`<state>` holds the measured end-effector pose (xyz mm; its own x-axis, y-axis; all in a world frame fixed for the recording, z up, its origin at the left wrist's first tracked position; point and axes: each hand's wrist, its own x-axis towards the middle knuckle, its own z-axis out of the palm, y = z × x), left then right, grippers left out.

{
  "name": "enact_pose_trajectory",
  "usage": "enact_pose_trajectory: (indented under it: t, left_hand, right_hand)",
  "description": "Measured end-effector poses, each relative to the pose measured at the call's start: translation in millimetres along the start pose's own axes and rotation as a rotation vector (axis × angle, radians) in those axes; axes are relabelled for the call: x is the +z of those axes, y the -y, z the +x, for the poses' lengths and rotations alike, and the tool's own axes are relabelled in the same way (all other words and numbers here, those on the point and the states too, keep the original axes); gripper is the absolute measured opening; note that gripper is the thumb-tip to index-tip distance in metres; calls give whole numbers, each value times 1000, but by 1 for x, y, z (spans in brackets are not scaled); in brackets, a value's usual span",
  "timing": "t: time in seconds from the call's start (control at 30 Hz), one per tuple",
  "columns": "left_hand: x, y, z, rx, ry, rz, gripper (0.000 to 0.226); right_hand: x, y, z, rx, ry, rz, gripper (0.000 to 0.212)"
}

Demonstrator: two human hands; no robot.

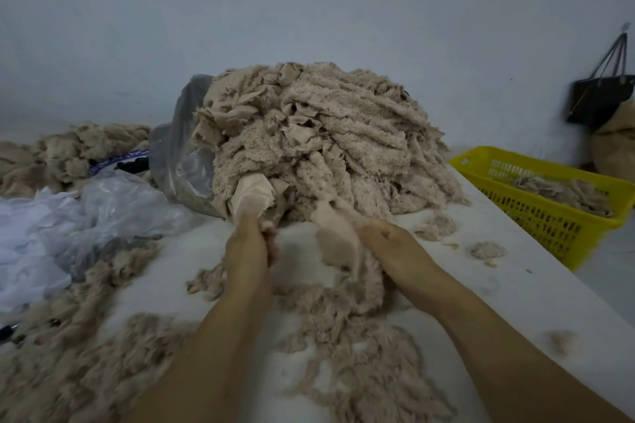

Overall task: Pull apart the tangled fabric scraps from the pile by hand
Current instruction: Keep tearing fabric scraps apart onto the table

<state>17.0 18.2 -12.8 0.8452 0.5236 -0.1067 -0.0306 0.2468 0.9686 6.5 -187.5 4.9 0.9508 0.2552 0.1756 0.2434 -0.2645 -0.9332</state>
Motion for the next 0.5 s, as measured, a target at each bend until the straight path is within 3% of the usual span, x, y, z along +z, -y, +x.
enact_pose_trajectory:
  t: [0.17,0.27,0.37,0.43,0.5]
  left_hand:
    - [22,5,-28,81,406,336,46]
    - [19,10,-26,96,293,298,35]
    - [15,6,-19,114,188,230,28]
    - [14,8,-16,148,152,268,37]
    - [15,9,-15,224,104,366,28]
  right_hand:
    - [12,-7,0,-60,104,-47,40]
    - [9,-8,2,-103,70,-110,39]
    - [-5,-13,11,-137,-173,-313,27]
    - [-15,-20,13,25,-114,-636,31]
    - [-19,-32,14,174,7,-929,40]
